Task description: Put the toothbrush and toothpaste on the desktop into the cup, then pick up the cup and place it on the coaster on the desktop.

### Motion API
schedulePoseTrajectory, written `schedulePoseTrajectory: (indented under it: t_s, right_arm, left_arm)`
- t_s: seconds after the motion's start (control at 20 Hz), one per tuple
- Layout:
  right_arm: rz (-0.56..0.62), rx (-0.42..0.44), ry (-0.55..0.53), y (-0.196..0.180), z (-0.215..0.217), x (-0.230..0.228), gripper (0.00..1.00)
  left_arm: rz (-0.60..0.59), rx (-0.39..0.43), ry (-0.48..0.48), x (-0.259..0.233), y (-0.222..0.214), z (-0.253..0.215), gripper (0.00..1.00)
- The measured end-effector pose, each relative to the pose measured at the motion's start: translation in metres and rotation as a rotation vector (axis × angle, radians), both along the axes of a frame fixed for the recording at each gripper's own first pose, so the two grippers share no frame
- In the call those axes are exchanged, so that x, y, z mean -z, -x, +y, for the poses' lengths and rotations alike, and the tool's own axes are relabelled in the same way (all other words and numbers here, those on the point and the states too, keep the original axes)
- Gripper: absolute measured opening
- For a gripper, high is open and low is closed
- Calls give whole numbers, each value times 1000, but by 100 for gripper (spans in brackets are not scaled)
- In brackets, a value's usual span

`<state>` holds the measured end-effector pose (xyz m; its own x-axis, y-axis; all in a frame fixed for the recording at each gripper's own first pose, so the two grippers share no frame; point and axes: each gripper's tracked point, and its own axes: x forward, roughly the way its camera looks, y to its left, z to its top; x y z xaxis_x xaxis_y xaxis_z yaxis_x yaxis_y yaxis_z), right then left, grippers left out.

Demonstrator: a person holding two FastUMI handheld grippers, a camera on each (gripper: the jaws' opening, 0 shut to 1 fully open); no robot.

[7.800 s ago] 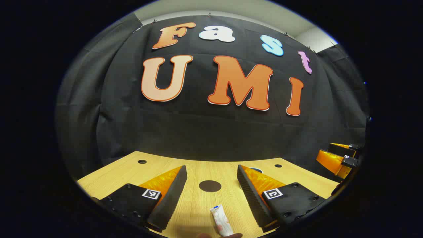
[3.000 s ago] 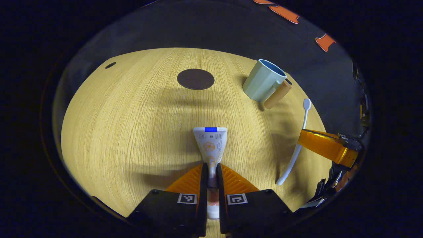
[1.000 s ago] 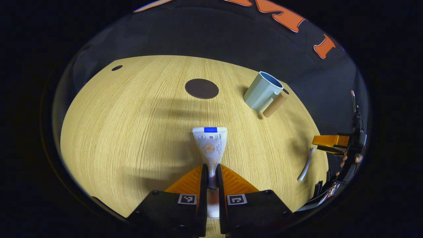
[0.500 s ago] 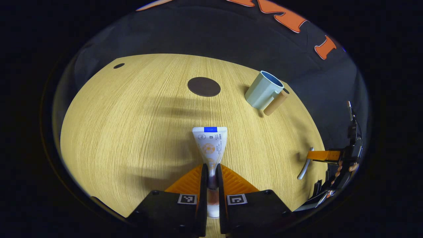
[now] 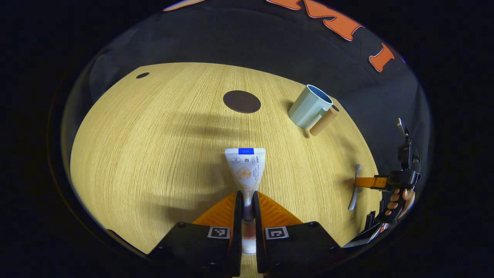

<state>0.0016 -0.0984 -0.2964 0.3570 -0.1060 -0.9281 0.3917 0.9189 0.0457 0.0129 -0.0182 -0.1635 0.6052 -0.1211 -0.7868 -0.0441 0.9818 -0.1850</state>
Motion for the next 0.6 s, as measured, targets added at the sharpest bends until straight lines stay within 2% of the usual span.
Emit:
schedulePoseTrajectory:
  t_s: [0.15,0.35,0.6]
  right_arm:
    - [-45,-25,-25,-10,5,0,5]
    - [-108,-59,-96,-21,20,-6,4]
    - [-250,-75,-184,-44,39,-39,4]
  left_arm:
    - [0,-5,-6,0,-1,-1,19]
    - [-12,-10,-20,-2,-1,1,19]
    - [-26,-15,-20,-6,-2,-2,19]
